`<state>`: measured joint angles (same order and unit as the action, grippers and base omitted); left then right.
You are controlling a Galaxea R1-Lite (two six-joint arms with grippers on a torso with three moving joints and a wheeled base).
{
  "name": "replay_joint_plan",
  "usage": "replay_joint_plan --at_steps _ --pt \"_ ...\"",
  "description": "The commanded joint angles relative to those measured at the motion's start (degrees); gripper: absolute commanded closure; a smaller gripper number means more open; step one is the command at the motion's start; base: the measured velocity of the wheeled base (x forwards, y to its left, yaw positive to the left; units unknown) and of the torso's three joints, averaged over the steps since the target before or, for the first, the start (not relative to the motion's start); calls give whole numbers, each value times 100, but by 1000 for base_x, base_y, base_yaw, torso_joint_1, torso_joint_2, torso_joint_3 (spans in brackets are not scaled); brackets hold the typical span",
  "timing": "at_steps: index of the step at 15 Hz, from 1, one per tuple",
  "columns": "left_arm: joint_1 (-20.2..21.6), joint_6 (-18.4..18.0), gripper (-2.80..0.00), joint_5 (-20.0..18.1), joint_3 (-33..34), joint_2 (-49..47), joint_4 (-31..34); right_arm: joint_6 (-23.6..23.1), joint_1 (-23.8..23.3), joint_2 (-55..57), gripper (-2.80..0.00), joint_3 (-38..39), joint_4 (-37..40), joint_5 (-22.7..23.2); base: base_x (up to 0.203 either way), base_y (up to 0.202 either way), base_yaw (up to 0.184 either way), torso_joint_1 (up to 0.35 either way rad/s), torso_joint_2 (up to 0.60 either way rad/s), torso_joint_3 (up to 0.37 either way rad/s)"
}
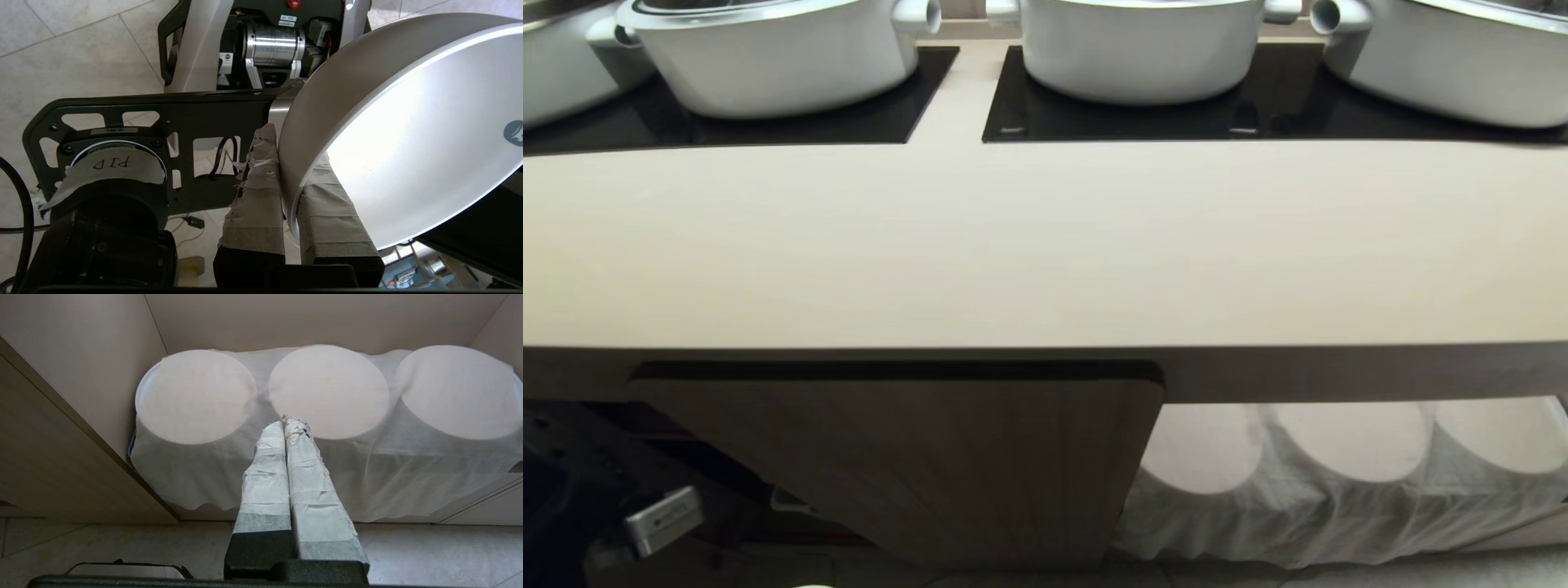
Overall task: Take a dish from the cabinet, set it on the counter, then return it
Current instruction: Put it back into the cabinet
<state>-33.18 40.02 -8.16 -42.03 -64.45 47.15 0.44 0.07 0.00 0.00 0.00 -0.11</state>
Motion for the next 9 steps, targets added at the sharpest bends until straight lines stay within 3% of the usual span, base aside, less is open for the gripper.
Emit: replay_joint_plan --at_steps 1,9 --pt "-75 32 0 -2 2 65 31 0 1 9 0 0 0 2 0 0 0 -223 509 290" --pt "-75 32 0 -2 2 117 40 0 1 9 0 0 0 2 0 0 0 -199 491 285"
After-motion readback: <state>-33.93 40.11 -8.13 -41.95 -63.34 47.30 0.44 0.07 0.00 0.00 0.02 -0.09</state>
